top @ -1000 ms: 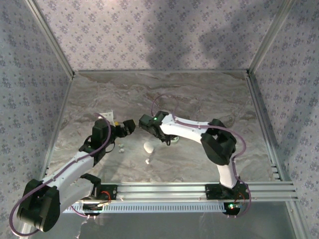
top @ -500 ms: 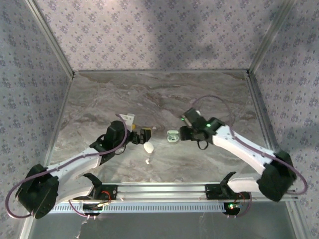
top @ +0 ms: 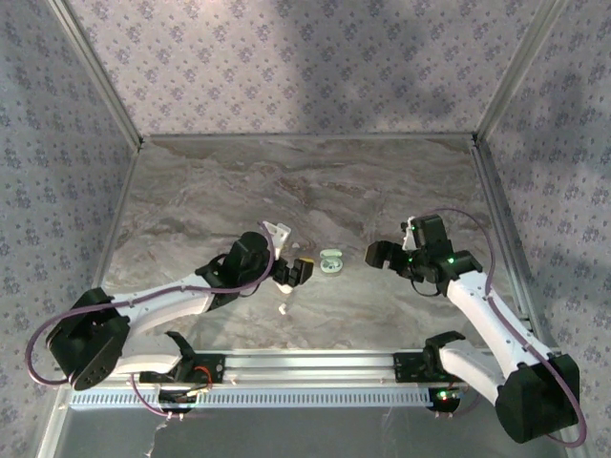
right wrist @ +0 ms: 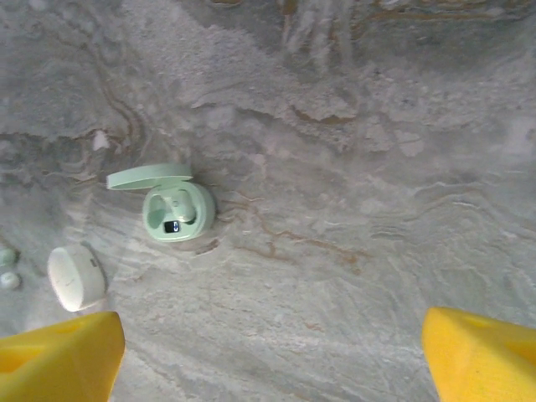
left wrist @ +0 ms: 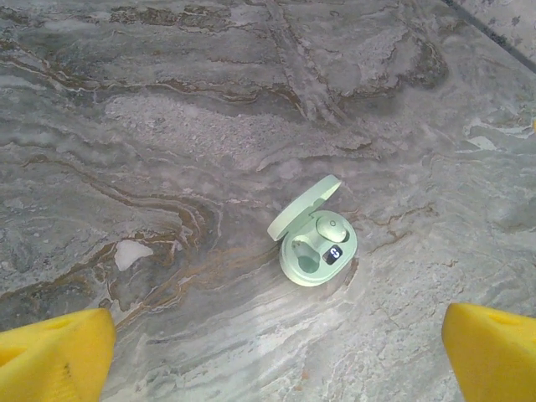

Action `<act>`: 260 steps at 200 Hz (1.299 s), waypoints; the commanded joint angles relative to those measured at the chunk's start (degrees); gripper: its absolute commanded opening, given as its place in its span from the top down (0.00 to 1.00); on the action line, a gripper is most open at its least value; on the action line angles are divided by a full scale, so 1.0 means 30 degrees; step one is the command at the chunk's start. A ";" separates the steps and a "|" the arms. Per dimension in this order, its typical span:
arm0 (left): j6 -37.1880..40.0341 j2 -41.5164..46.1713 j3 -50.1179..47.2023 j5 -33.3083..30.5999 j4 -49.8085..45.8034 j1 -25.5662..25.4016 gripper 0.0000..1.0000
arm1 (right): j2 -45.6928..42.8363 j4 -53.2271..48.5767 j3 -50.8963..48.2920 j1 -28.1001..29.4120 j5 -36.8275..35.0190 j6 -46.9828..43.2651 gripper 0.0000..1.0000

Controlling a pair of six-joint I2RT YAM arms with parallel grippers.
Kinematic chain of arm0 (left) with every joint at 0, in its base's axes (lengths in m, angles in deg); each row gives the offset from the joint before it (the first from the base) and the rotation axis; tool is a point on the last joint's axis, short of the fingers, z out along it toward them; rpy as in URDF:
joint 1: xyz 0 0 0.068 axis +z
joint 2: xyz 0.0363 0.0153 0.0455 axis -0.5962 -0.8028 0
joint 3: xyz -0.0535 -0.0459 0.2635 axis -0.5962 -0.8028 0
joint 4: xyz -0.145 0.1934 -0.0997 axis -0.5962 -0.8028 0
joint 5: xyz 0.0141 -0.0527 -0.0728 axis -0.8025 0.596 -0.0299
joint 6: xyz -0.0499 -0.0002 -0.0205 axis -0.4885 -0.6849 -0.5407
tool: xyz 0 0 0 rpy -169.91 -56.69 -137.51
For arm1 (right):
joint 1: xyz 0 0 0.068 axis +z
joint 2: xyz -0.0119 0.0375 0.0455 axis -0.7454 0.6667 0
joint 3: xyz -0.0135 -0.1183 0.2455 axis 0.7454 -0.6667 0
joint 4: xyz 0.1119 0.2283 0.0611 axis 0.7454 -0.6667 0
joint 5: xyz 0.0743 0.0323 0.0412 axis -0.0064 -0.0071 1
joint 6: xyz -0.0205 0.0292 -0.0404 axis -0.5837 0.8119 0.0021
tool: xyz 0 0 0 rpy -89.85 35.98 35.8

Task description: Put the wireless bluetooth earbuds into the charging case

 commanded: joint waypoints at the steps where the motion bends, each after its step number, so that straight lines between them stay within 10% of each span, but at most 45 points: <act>1: 0.0407 0.0210 0.0536 -0.0728 0.0129 -0.0040 0.00 | 0.0092 0.0361 0.0186 -0.0015 0.1347 -0.0356 0.01; 87: -0.2451 0.2166 -0.0165 -0.0964 -0.0776 0.2664 0.00 | 0.2013 0.1336 0.2074 0.3120 0.1119 -0.0556 0.00; 167: -0.9596 0.4868 0.1033 -0.0256 -1.1307 0.5339 0.00 | 0.6642 0.1047 0.5353 0.6512 -0.0143 -0.1699 0.10; 260: -0.8464 0.7041 0.0697 0.1465 -1.6756 0.8986 0.00 | 0.7568 0.1001 0.5274 0.8087 -0.0696 -0.2188 0.24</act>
